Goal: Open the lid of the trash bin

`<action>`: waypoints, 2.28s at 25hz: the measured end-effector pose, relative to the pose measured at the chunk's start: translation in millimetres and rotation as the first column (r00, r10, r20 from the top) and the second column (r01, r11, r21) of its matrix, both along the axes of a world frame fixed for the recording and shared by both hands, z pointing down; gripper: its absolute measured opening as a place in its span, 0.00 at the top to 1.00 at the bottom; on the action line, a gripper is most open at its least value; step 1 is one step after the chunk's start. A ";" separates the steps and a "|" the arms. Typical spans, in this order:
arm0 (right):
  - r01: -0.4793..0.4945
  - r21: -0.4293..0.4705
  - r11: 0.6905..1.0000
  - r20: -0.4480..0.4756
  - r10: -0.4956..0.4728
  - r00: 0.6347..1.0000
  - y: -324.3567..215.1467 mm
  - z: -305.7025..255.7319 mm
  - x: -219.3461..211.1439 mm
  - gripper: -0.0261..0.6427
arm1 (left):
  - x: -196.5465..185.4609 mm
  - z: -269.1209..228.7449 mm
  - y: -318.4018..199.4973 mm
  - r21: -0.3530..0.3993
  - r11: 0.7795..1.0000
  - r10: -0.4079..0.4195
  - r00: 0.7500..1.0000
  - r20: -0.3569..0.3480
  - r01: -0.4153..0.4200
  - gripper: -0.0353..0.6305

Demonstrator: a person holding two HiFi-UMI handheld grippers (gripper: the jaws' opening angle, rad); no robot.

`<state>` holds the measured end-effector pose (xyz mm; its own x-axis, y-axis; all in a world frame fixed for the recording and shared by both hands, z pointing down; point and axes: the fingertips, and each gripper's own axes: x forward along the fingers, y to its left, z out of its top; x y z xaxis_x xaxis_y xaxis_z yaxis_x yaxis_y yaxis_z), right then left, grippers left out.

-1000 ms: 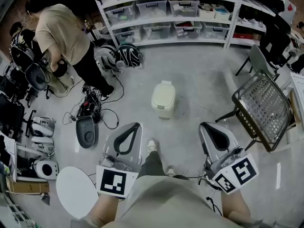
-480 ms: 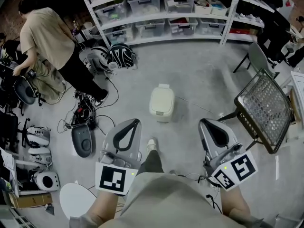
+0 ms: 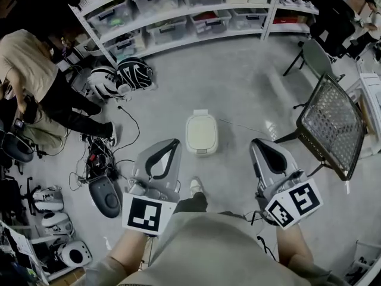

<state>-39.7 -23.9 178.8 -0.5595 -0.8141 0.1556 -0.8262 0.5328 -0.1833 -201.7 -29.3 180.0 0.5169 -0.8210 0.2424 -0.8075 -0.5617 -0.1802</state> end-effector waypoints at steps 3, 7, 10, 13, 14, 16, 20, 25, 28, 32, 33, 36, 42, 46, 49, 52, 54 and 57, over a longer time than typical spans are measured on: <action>-0.064 -0.018 0.998 -0.001 0.064 0.998 -27.8 6.5 -6.1 0.96 | -5.8 6.7 -34.6 -0.013 0.998 0.064 0.998 0.003 -0.064 0.94; -0.146 -0.041 0.988 -0.006 0.146 0.989 -55.7 17.5 0.6 0.96 | -1.0 17.4 -70.4 -0.038 0.991 0.129 0.992 0.002 -0.129 0.94; -0.202 -0.071 0.977 -0.013 0.202 0.979 -66.5 27.5 13.0 0.96 | 8.2 26.0 -88.4 -0.061 0.983 0.174 0.985 -0.002 -0.174 0.94; -0.251 -0.097 0.963 -0.026 0.250 0.968 -73.4 37.9 30.8 0.96 | 22.1 33.5 -103.7 -0.086 0.975 0.205 0.979 -0.005 -0.205 0.94; -0.263 -0.105 0.959 -0.028 0.262 0.965 -75.6 41.0 36.6 0.96 | 27.3 35.0 -108.6 -0.092 0.973 0.213 0.977 -0.007 -0.213 0.94; -0.281 -0.124 0.952 -0.028 0.279 0.960 -79.3 47.0 46.3 0.96 | 36.9 38.3 -117.5 -0.104 0.969 0.227 0.974 -0.006 -0.226 0.94; -0.296 -0.155 0.942 -0.029 0.295 0.955 -86.8 60.4 65.4 0.96 | 57.0 50.6 -132.5 -0.135 0.962 0.240 0.971 0.008 -0.237 0.94; -0.315 -0.208 0.926 -0.024 0.317 0.948 -91.8 91.0 87.3 0.96 | 76.6 79.7 -142.9 -0.186 0.953 0.247 0.969 0.018 -0.240 0.94; -0.318 -0.250 0.915 -0.020 0.323 0.946 -95.2 119.9 91.3 0.96 | 82.4 113.1 -147.6 -0.217 0.943 0.266 0.964 0.032 -0.253 0.94; -0.334 -0.303 0.893 -0.019 0.345 0.938 -97.7 171.9 92.1 0.96 | 85.1 181.5 -148.4 -0.298 0.914 0.298 0.954 0.038 -0.274 0.94; -0.341 -0.314 0.886 -0.020 0.353 0.935 -97.5 186.6 92.5 0.96 | 85.1 200.6 -147.3 -0.323 0.905 0.303 0.952 0.038 -0.276 0.94; -0.376 -0.355 0.856 -0.023 0.394 0.919 -92.3 228.0 96.3 0.96 | 85.8 255.4 -143.0 -0.394 0.871 0.338 0.940 0.047 -0.293 0.94; -0.418 -0.447 0.791 -0.042 0.449 0.893 -68.8 322.2 108.5 0.96 | 93.7 370.6 -126.2 -0.518 0.801 0.381 0.923 0.056 -0.300 0.94; -0.422 -0.493 0.761 -0.044 0.463 0.885 -58.1 387.2 103.0 0.96 | 88.9 448.2 -108.6 -0.589 0.757 0.400 0.913 0.073 -0.284 0.94; -0.422 -0.522 0.741 -0.046 0.470 0.882 -55.1 432.5 96.2 0.96 | 83.4 503.0 -98.1 -0.629 0.727 0.421 0.903 0.088 -0.277 0.94; -0.418 -0.551 0.722 -0.047 0.474 0.879 -50.7 474.5 94.1 0.96 | 78.2 554.4 -90.1 -0.669 0.698 0.426 0.899 0.101 -0.256 0.94; -0.413 -0.569 0.711 -0.050 0.471 0.881 -47.9 500.1 92.3 0.96 | 74.3 584.2 -87.2 -0.688 0.685 0.423 0.900 0.107 -0.240 0.94; -0.399 -0.599 0.695 -0.059 0.458 0.887 -45.5 534.8 86.7 0.96 | 66.4 625.9 -86.1 -0.713 0.670 0.413 0.902 0.126 -0.206 0.94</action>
<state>47.0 -69.4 713.7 -0.2081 -0.7353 0.6450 -0.9024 -0.1100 -0.4165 -135.2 -115.5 805.9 0.5439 -0.1867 0.8181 -0.5441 -0.8207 0.1745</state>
